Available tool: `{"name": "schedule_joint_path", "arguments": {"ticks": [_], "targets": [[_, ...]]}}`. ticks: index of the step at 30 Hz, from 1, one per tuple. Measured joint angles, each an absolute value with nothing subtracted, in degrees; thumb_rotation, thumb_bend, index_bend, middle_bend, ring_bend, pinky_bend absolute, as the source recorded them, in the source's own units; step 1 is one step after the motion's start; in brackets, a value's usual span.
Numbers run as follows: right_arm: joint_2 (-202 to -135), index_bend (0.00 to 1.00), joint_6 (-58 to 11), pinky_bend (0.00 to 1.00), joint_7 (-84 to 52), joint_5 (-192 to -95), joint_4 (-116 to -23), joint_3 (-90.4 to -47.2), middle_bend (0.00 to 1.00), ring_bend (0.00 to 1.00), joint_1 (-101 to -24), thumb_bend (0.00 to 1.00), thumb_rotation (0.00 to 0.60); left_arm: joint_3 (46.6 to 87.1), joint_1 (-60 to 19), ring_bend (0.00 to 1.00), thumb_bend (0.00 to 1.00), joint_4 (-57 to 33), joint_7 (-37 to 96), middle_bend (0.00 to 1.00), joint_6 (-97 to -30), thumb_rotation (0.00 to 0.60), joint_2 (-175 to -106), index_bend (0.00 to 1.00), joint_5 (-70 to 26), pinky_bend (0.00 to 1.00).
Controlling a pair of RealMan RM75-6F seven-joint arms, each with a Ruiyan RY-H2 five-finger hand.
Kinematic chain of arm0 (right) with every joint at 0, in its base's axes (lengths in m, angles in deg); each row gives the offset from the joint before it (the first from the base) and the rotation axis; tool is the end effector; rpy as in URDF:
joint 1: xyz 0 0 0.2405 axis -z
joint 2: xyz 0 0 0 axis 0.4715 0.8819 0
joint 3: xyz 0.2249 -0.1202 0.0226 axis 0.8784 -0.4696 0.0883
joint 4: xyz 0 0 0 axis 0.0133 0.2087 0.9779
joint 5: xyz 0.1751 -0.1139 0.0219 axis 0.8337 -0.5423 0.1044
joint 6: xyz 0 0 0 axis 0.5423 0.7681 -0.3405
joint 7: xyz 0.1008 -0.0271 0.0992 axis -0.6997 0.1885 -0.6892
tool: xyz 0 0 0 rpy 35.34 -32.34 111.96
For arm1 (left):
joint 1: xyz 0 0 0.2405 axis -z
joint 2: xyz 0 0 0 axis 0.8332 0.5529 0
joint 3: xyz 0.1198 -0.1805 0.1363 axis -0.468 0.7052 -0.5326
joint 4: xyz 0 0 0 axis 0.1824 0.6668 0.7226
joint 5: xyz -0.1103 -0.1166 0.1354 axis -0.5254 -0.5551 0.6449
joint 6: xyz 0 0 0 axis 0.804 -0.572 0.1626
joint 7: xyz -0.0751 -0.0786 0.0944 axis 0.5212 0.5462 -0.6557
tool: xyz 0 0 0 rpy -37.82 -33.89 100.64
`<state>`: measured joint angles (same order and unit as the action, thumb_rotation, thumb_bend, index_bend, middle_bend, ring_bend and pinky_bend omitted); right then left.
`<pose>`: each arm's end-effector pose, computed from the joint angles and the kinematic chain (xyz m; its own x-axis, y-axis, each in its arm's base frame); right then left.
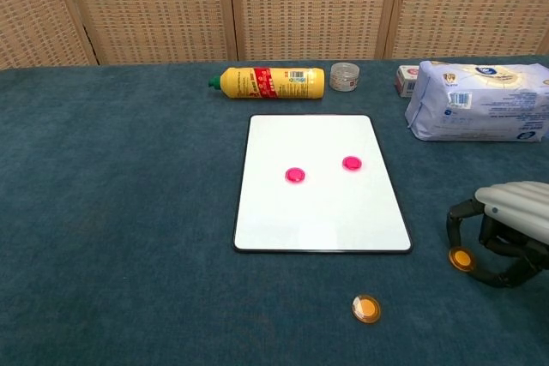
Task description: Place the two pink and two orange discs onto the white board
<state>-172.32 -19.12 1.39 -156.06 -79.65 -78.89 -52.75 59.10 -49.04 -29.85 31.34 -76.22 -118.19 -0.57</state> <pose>-0.2455 -0.2459 -0.0228 0.4562 -0.3776 0.8058 -0.8851 -0.2865 0.3668 -0.3340 0.1857 0.1650 0.4517 0.1539 0.8788 0.8879 0.0180 -0.4596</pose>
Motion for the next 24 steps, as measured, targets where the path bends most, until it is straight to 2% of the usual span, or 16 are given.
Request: {"name": "schedule_joint_path", "arguments": {"ticks": [7, 14, 24], "targets": [[-171.0, 0.54, -18.3, 1.0, 2.6, -154.2, -83.8, -75.3, 0.93, 0.93, -54.9, 0.36, 0.6, 59.1, -49.0, 0.0, 0.0, -29.9, 31.4, 0.0, -76.2, 0.6, -118.1, 0.0, -0.7, 0.0], [-171.3, 0.54, -16.1, 1.0, 8.9, -147.9, -87.4, -70.5, 0.93, 0.93, -59.1, 0.36, 0.6, 59.1, -49.0, 0.0, 0.0, -29.8, 31.3, 0.0, -75.9, 0.6, -118.2, 0.0, -0.8, 0.0], [-178.3, 0.54, -15.1, 1.0, 24.3, -135.2, -87.0, -65.8, 0.93, 0.93, -68.0, 0.36, 0.6, 59.4, -48.8, 0.0, 0.0, -29.6, 32.4, 0.0, -75.4, 0.6, -117.8, 0.0, -1.5, 0.0]]}}
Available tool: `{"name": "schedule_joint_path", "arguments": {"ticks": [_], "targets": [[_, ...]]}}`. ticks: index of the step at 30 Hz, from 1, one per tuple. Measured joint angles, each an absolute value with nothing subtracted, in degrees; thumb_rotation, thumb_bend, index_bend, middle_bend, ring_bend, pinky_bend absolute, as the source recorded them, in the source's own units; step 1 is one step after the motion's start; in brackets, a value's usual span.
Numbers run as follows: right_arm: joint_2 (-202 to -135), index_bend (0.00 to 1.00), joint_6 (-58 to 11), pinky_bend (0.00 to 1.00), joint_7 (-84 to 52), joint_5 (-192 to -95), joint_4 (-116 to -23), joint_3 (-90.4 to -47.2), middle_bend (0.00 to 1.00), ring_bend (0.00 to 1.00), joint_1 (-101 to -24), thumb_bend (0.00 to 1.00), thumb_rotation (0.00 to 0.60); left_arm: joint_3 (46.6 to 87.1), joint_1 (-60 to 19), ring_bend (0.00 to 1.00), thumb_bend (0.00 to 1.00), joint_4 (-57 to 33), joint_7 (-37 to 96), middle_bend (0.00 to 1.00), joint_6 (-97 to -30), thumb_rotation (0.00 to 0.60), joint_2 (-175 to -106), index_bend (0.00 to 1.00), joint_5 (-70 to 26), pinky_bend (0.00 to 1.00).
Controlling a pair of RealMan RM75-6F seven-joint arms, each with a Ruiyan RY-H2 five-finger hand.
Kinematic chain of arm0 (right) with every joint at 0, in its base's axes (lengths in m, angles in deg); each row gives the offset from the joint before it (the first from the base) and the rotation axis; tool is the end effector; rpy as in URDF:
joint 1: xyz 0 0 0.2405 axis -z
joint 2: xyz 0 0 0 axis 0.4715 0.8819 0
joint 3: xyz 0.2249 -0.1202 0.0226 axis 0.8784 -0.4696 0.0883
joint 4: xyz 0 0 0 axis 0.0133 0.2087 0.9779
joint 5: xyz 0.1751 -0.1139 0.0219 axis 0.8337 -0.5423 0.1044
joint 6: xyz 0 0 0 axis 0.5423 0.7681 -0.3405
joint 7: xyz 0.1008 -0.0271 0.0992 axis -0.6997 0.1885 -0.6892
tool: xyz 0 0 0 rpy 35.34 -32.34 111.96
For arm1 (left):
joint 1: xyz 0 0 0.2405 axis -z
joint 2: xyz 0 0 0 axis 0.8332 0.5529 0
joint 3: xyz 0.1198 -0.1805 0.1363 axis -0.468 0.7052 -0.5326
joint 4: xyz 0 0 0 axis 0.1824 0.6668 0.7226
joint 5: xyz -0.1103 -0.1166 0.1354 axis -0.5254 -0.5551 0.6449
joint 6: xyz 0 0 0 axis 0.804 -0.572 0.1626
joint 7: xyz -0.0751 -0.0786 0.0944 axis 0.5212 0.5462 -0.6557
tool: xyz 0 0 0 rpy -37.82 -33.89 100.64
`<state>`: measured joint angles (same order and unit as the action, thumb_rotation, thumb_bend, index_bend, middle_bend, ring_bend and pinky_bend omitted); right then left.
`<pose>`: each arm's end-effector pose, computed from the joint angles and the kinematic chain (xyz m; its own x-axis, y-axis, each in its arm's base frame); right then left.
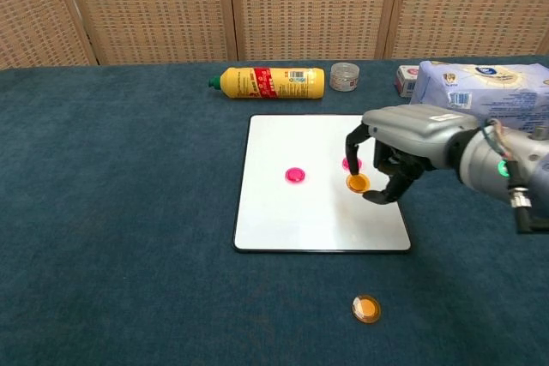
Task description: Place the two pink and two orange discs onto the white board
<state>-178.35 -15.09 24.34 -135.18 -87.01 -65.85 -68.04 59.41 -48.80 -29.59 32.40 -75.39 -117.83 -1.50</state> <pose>-0.1253 -0.3154 -0.0410 0.4967 -0.3026 0.8135 -0.8503 -0.3577 0.3861 -0.3370 0.1882 0.1678 0.4406 0.1587 0.8836 0.8919 0.0342 -0.4509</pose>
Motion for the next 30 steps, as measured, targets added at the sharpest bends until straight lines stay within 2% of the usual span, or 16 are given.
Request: {"name": "schedule_joint_path", "arguments": {"ticks": [5, 9, 12, 23, 30], "targets": [[-182.5, 0.53, -16.0, 1.0, 30.6, -127.5, -84.0, -64.6, 0.93, 0.93, -72.4, 0.36, 0.6, 59.5, -48.7, 0.0, 0.0, -29.4, 33.1, 0.0, -75.0, 0.6, -117.6, 0.0, -1.6, 0.0], [-184.1, 0.41, -17.0, 1.0, 33.1, -124.1, -81.7, -64.7, 0.93, 0.93, -74.4, 0.36, 0.6, 59.5, -48.5, 0.0, 0.0, -29.2, 33.5, 0.0, -74.7, 0.6, -117.6, 0.0, -1.8, 0.0], [-184.1, 0.39, -17.7, 1.0, 33.3, -123.7, -81.4, -65.3, 0.93, 0.93, -74.9, 0.36, 0.6, 59.6, -48.5, 0.0, 0.0, -29.1, 33.5, 0.0, -74.6, 0.6, -117.6, 0.0, -1.9, 0.0], [-180.1, 0.38, -19.8, 1.0, 31.1, -125.2, -86.5, -67.3, 0.93, 0.93, -73.4, 0.36, 0.6, 59.3, -48.8, 0.0, 0.0, -29.6, 33.4, 0.0, -75.6, 0.6, -117.4, 0.0, -0.9, 0.0], [-174.0, 0.38, -20.7, 1.0, 26.8, -130.8, -93.8, -72.1, 0.93, 0.93, -69.8, 0.36, 0.6, 58.9, -49.3, 0.0, 0.0, -29.7, 33.8, 0.0, -76.6, 0.6, -117.2, 0.0, 0.3, 0.0]]}}
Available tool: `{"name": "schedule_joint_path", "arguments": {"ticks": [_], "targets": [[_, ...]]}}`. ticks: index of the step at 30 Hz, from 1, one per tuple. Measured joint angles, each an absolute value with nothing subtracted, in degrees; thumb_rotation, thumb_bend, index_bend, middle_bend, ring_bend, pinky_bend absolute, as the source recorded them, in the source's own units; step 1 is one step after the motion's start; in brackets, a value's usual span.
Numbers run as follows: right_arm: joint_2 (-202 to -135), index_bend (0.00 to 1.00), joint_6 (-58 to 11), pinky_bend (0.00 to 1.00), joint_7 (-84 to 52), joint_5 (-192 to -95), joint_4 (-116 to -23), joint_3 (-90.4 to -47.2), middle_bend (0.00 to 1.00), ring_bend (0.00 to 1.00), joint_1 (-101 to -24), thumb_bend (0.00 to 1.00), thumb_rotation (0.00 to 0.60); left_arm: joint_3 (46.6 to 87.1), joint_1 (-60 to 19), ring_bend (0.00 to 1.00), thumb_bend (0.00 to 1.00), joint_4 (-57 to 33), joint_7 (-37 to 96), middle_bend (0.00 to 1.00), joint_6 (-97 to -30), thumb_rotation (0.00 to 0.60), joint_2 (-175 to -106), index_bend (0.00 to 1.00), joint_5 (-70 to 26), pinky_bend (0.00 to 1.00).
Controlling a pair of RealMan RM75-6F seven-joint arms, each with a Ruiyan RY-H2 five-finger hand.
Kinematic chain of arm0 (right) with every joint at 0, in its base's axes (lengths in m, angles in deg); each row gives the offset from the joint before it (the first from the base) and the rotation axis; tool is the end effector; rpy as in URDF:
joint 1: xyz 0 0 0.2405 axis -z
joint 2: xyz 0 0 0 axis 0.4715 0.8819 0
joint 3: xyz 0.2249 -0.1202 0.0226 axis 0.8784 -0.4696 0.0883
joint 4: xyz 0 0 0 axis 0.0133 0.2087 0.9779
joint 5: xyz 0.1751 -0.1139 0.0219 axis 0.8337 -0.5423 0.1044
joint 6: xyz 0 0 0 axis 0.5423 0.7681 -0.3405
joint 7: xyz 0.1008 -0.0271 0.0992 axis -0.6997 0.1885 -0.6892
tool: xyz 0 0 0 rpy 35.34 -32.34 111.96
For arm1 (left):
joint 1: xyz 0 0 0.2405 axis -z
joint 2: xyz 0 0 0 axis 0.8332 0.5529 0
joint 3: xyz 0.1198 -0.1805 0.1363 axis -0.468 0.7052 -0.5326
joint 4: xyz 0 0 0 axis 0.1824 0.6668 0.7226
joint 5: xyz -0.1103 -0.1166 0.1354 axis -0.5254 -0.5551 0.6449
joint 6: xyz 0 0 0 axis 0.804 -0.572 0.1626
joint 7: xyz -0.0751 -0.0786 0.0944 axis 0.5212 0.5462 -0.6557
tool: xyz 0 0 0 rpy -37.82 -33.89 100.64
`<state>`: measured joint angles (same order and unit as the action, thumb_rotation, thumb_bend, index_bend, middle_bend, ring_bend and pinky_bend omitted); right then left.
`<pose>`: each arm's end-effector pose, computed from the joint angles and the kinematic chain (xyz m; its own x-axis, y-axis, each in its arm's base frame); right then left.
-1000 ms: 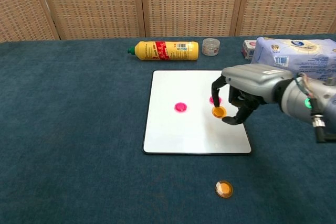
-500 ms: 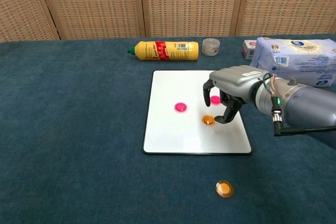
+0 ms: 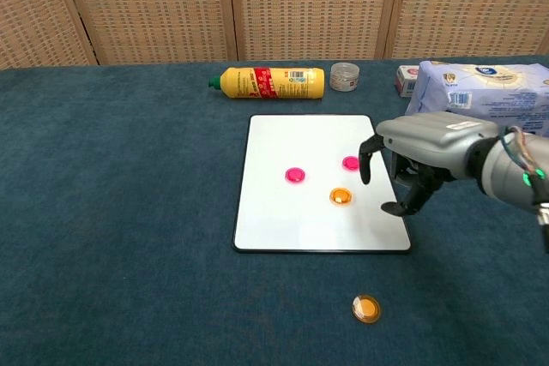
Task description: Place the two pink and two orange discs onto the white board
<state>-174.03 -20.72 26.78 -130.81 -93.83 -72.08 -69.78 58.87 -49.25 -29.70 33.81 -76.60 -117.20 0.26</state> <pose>-0.1348 -0.2959 -0.0288 0.5419 -0.3310 0.7725 -0.8310 -0.3488 0.4334 -0.3346 0.1839 0.1708 0.4336 0.1507 0.8884 0.8976 0.0145 -0.4405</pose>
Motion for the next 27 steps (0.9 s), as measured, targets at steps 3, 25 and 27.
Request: {"name": "schedule_joint_path", "arguments": {"ticks": [3, 25, 27], "targets": [[-171.8, 0.38, -21.0, 1.0, 24.3, -134.2, -96.0, -74.8, 0.93, 0.93, -67.9, 0.36, 0.6, 58.8, -49.3, 0.0, 0.0, -29.7, 33.8, 0.0, -76.8, 0.6, -117.2, 0.0, 0.5, 0.0], [-172.3, 0.38, -21.3, 1.0, 17.9, -147.6, -97.4, -84.7, 0.93, 0.93, -60.7, 0.36, 0.6, 58.7, -49.5, 0.0, 0.0, -29.9, 32.2, 0.0, -77.1, 0.6, -117.8, 0.0, 0.7, 0.0], [-173.2, 0.38, -21.3, 1.0, 18.2, -148.2, -96.6, -84.7, 0.93, 0.93, -60.5, 0.36, 0.6, 58.7, -49.5, 0.0, 0.0, -29.9, 32.4, 0.0, -77.2, 0.6, -117.7, 0.0, 0.6, 0.0]]}}
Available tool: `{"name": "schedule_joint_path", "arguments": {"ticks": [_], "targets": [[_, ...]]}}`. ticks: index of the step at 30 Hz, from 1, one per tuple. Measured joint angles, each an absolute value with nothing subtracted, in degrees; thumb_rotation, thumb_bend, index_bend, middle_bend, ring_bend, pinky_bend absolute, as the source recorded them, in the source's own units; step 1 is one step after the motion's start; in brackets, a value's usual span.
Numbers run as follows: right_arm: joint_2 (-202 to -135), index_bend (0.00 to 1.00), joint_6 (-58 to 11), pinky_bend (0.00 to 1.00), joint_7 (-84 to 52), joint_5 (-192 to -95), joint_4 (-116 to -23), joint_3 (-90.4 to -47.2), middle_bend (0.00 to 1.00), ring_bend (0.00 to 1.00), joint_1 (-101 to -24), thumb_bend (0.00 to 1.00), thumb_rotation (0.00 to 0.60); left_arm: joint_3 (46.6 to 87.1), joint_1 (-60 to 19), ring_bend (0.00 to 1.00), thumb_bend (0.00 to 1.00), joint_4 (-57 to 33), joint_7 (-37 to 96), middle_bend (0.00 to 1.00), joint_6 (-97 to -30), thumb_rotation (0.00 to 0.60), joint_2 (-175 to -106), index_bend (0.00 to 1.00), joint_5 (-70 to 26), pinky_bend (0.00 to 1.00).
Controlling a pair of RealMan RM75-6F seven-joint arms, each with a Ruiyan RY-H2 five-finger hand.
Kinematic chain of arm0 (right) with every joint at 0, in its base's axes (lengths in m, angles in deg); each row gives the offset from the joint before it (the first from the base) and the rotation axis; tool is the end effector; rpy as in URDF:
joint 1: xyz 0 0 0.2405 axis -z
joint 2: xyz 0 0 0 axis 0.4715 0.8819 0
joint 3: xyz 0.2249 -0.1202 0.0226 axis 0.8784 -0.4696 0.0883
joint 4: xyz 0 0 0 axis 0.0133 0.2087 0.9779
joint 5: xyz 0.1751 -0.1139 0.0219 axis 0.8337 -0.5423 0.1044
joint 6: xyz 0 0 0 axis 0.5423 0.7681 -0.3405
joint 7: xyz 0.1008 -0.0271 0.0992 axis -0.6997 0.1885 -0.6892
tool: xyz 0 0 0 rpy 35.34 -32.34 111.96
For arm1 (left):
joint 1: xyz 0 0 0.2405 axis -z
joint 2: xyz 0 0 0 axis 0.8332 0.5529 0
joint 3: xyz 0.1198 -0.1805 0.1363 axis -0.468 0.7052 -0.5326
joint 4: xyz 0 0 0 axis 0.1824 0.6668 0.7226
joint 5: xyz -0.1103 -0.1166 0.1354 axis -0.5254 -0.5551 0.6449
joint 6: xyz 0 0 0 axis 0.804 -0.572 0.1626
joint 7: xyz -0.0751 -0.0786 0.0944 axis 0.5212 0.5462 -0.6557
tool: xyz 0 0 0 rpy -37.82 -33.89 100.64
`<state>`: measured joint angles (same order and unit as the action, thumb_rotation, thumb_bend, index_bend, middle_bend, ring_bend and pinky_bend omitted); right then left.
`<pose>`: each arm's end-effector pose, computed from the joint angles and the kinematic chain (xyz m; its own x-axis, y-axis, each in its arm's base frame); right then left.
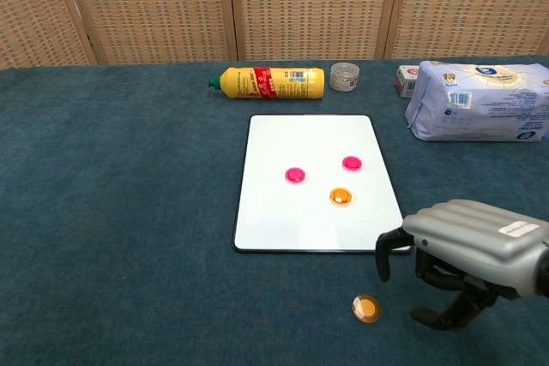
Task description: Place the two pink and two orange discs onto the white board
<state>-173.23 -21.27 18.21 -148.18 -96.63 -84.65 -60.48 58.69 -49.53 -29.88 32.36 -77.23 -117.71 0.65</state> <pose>-0.1683 -0.2126 -0.0438 0.5258 -0.4310 0.7334 -0.8280 -0.4569 0.3251 -0.3329 0.1817 0.1677 0.4470 0.1470 0.8823 0.8915 0.0073 -0.4529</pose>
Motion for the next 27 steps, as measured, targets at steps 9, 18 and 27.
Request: {"name": "schedule_joint_path", "arguments": {"ticks": [9, 18, 27], "targets": [[-175.7, 0.38, -20.9, 1.0, 18.8, -150.5, -94.2, -84.4, 0.93, 0.93, -59.9, 0.36, 0.6, 58.8, -49.4, 0.0, 0.0, -29.8, 32.2, 0.0, -76.8, 0.6, -117.7, 0.0, 0.3, 0.0], [-177.6, 0.38, -20.7, 1.0, 18.4, -152.8, -92.0, -84.3, 0.93, 0.93, -59.5, 0.36, 0.6, 58.8, -49.4, 0.0, 0.0, -29.9, 31.9, 0.0, -76.7, 0.6, -117.8, 0.0, 0.2, 0.0], [-179.5, 0.38, -19.7, 1.0, 18.9, -153.9, -90.1, -83.8, 0.93, 0.93, -59.2, 0.36, 0.6, 58.8, -49.3, 0.0, 0.0, -29.9, 32.2, 0.0, -76.6, 0.6, -117.7, 0.0, 0.0, 0.0]]}}
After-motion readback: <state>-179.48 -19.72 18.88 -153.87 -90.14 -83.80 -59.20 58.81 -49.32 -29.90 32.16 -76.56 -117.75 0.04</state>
